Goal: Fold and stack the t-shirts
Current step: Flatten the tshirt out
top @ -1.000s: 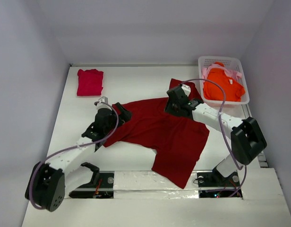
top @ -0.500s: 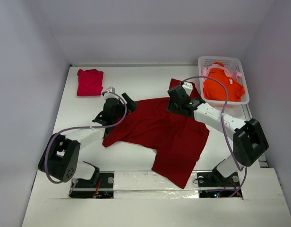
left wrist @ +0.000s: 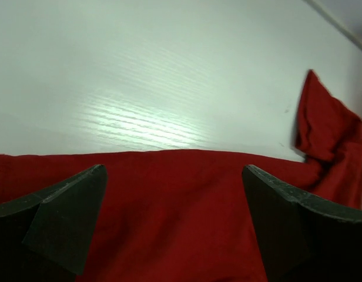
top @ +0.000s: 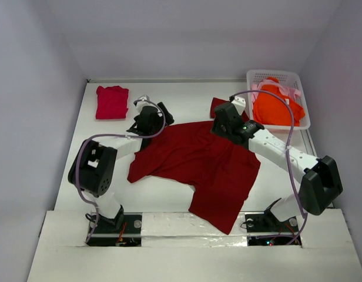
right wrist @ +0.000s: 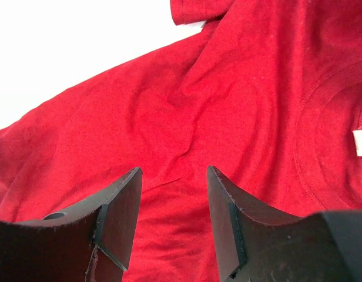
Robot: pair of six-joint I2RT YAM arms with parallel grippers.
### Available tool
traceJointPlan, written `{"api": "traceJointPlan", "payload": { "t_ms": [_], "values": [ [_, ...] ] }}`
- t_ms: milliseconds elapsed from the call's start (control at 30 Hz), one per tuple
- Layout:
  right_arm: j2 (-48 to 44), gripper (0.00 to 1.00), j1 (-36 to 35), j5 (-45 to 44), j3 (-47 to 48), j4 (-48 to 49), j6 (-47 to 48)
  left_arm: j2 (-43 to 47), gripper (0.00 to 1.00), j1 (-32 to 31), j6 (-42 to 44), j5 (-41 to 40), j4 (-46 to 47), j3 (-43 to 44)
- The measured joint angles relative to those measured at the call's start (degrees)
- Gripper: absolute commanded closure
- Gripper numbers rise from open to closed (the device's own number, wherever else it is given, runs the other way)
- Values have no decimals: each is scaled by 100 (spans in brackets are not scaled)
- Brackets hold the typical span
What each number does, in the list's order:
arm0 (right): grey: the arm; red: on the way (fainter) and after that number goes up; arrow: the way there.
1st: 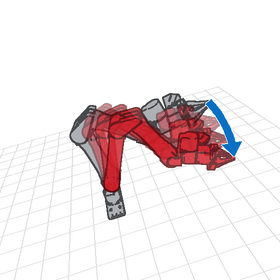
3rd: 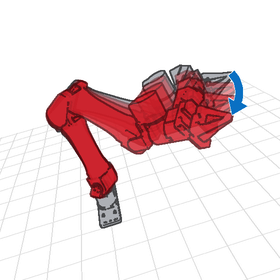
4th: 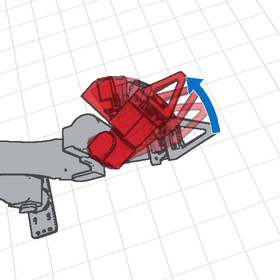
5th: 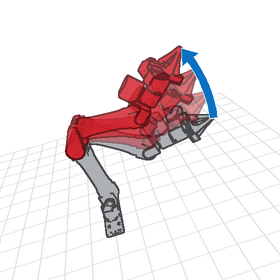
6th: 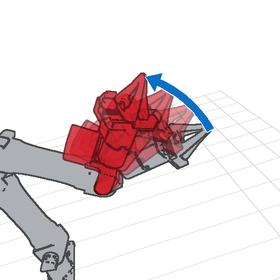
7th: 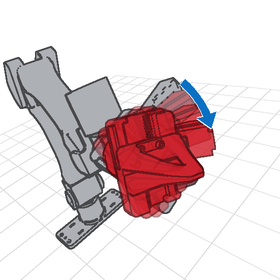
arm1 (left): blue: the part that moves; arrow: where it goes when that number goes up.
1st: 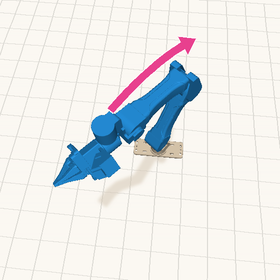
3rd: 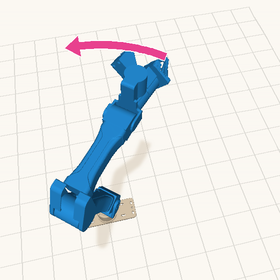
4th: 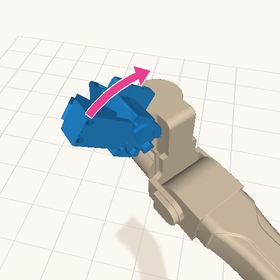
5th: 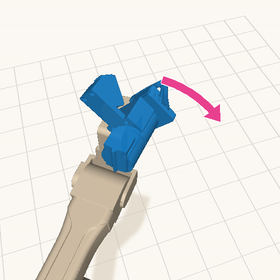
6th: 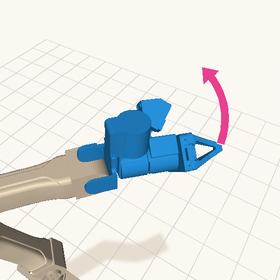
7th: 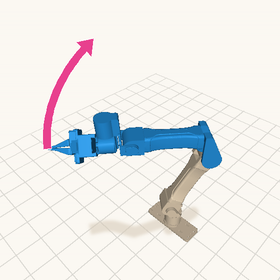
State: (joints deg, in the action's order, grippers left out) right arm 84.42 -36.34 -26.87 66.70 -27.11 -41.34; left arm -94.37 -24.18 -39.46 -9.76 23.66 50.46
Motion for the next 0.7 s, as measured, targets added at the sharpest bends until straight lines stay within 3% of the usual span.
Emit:
{"api": "traceJointPlan", "payload": {
  "t_ms": [233, 700],
  "values": [
    [-136, 46, 0, -39, 0, -87, 0, -411, 5, 306, -227, -35, -391, 111],
    [-144, 46, 0, -28, -2, -101, -2, -11, 3, 693, -352, -935, -1110, 111]
  ]
}}
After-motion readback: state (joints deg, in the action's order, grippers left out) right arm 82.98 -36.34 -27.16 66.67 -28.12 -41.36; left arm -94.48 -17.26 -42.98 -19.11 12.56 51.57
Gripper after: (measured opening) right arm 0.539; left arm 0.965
